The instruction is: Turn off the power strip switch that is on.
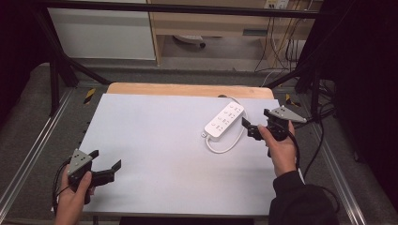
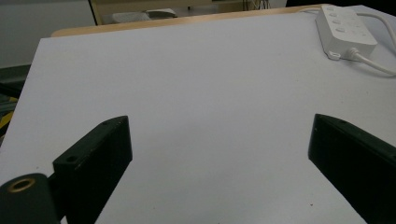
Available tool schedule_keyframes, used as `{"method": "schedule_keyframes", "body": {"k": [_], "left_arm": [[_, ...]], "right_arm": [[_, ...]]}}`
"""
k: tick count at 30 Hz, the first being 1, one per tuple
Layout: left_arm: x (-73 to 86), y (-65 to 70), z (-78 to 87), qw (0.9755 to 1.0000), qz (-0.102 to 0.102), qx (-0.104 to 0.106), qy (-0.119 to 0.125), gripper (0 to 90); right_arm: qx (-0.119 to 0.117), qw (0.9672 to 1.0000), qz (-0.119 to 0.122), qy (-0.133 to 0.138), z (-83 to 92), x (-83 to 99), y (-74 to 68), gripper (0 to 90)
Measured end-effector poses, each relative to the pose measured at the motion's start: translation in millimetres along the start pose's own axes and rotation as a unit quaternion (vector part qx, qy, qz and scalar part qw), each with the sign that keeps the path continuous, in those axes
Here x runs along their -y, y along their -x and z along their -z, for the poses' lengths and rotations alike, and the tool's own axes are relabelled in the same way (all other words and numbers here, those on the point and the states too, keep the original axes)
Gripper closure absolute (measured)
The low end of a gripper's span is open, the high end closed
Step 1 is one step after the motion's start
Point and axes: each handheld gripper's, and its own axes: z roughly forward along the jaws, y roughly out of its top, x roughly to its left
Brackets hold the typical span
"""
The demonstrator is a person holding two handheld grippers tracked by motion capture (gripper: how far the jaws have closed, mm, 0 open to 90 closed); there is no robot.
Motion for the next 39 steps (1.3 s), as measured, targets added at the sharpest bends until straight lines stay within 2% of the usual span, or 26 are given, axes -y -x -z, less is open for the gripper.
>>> {"method": "schedule_keyframes", "body": {"k": [9, 14, 26, 30, 32, 34, 37, 39], "left_arm": [[0.2, 0.1, -0.3, 1.0000, -0.001, 0.000, -0.002, 6.1], [0.3, 0.4, -0.5, 1.0000, -0.002, 0.001, -0.002, 6.2], [0.4, 0.2, -1.4, 1.0000, -0.003, 0.003, -0.004, 6.1], [0.3, 0.5, -1.4, 1.0000, -0.003, 0.003, -0.003, 6.1], [0.1, 0.2, -1.3, 1.0000, -0.004, 0.001, -0.001, 6.1], [-0.1, 0.2, -1.1, 1.0000, -0.004, 0.001, -0.001, 6.1], [-0.1, 0.7, -0.8, 1.0000, -0.003, 0.004, -0.001, 6.1], [-0.1, 0.8, -0.9, 1.0000, -0.003, 0.005, -0.001, 6.1]], "right_arm": [[0.001, 1.0000, 0.009, 0.003, -16.9, -22.3, 7.5, 3.9], [0.002, 1.0000, 0.000, 0.007, -25.0, -29.9, 13.4, 4.0], [0.021, 0.9997, 0.002, 0.009, -48.9, -42.4, 20.6, 13.0], [0.034, 0.9993, 0.010, 0.006, -57.0, -43.2, 21.4, 19.7], [0.044, 0.9989, 0.014, 0.007, -63.1, -42.5, 22.6, 28.0], [0.047, 0.9988, 0.014, 0.006, -65.2, -42.4, 22.8, 30.8], [0.049, 0.9987, 0.011, 0.006, -72.5, -41.5, 24.1, 43.8], [0.050, 0.9986, 0.011, 0.007, -74.6, -40.7, 24.0, 46.2]]}}
